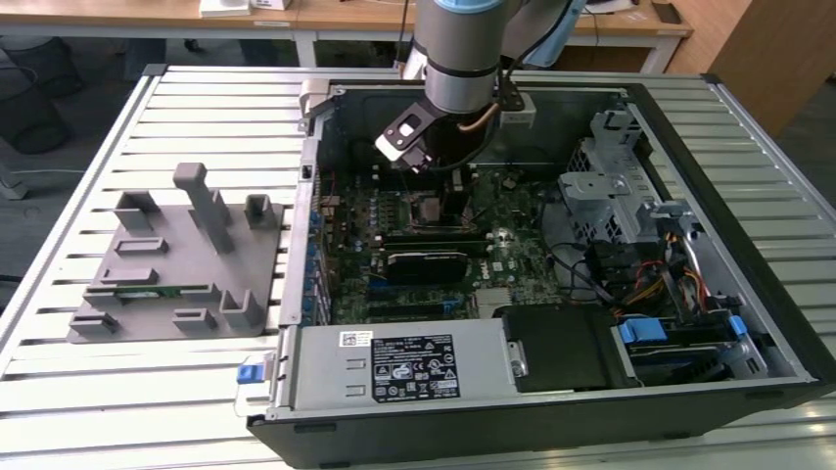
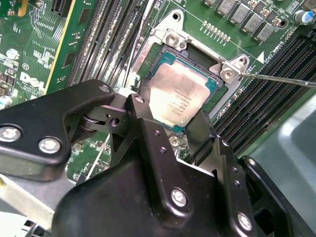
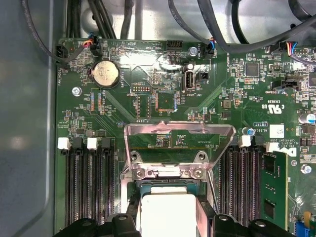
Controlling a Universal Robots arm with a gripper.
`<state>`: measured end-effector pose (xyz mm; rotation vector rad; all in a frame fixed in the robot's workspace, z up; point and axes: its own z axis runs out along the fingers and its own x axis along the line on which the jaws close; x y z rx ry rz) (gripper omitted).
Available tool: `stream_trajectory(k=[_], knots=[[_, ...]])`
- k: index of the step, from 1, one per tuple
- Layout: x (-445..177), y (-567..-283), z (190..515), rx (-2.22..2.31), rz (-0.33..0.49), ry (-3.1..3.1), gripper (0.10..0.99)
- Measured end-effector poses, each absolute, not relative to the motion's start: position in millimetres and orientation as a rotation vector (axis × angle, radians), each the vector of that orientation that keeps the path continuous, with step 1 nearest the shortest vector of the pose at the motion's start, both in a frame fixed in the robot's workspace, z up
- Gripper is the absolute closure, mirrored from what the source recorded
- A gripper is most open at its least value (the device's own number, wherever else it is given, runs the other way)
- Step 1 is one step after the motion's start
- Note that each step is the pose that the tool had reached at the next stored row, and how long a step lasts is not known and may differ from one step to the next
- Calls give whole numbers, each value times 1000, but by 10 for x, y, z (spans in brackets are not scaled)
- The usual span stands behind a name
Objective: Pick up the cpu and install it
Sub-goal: 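Place the cpu into insertion slot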
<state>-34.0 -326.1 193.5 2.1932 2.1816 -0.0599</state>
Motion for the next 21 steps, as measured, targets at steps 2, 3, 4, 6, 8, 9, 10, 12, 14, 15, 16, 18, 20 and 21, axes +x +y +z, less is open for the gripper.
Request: stream_trajectory(k=[2, 3, 4, 6, 8, 9, 10, 12, 14, 15, 16, 18, 20, 21], knots=[[-339, -3261, 1933, 2193, -60, 2182, 553], [-339, -3261, 1931, 2193, -60, 2182, 553], [-339, -3261, 1930, 2193, -60, 2182, 553], [-340, -3261, 1929, 2193, -60, 2182, 553], [-339, -3261, 1926, 2193, -59, 2182, 553], [-337, -3258, 1920, 2193, -56, 2182, 553], [-338, -3259, 1920, 2193, -58, 2182, 541], [-339, -3261, 1922, 2193, -59, 2182, 482], [-339, -3261, 1921, 2193, -60, 2182, 482], [-339, -3261, 1920, 2193, -60, 2182, 482], [-339, -3261, 1920, 2193, -60, 2182, 482], [-339, -3261, 1928, 2193, -59, 2182, 482], [-339, -3261, 1946, 2193, -59, 2182, 482], [-339, -3261, 1956, 2193, -59, 2182, 482]])
